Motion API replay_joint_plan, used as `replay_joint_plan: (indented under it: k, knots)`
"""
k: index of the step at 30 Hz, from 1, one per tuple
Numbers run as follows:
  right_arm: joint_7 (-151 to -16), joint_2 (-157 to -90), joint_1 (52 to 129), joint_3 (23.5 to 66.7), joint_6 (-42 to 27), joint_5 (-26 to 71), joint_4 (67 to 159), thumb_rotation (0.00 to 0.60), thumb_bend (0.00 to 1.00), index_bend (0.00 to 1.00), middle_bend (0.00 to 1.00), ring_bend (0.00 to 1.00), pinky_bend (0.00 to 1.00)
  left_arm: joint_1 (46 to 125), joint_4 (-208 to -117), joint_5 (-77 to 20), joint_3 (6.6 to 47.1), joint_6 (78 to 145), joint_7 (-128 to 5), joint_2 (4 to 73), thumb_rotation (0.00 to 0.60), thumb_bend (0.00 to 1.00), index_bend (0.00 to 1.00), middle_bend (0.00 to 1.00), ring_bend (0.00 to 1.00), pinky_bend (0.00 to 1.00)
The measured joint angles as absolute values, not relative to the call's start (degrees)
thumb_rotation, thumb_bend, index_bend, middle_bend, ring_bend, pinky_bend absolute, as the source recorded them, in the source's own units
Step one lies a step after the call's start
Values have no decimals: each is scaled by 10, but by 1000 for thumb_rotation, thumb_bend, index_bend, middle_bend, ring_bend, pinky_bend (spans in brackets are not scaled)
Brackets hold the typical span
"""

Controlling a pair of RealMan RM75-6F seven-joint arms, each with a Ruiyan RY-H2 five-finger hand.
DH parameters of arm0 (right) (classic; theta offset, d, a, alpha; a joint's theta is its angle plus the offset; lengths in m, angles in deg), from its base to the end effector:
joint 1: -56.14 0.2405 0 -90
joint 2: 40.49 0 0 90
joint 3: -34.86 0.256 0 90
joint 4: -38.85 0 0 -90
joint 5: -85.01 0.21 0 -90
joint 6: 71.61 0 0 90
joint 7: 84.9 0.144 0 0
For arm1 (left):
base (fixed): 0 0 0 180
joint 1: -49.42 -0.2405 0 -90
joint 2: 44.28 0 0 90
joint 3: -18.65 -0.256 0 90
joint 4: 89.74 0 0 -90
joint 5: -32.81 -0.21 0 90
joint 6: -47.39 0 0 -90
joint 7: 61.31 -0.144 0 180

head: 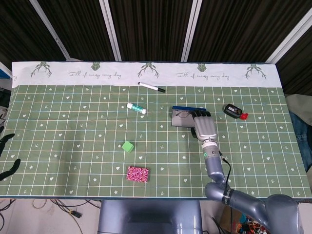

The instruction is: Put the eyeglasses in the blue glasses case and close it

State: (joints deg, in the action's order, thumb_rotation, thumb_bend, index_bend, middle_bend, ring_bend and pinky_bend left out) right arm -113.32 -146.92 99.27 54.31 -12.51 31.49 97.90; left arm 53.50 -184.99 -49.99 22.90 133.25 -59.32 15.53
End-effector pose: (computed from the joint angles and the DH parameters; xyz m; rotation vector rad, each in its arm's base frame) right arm -0.1814 -0.3922 -0.0454 1.5113 -0.9314 0.7848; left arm -0.3128 0.1812 0.1866 -1.3051 -0.9101 -0.9076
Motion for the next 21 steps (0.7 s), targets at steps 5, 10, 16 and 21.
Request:
replay_joint_plan:
  k: [5, 10, 16, 21]
  knots:
    - [-1138, -1481, 1004, 548, -143, 325, 956, 600, 416, 383, 207, 215, 198, 535, -1850, -499, 229, 1332, -592, 155, 600, 316, 154, 0, 0, 0]
    - [-1135, -1484, 1006, 547, -144, 324, 954, 600, 411, 469, 207, 215, 198, 535, -1851, -499, 229, 1332, -591, 155, 600, 316, 155, 0, 0, 0]
    - [-1130, -1485, 1006, 548, -138, 319, 958, 600, 412, 532, 207, 215, 198, 535, -1851, -499, 229, 1331, -592, 154, 600, 316, 155, 0, 0, 0]
    - [-1126, -1482, 1007, 550, -134, 316, 962, 600, 424, 536, 207, 215, 198, 535, -1850, -498, 229, 1331, -592, 154, 600, 316, 155, 0, 0, 0]
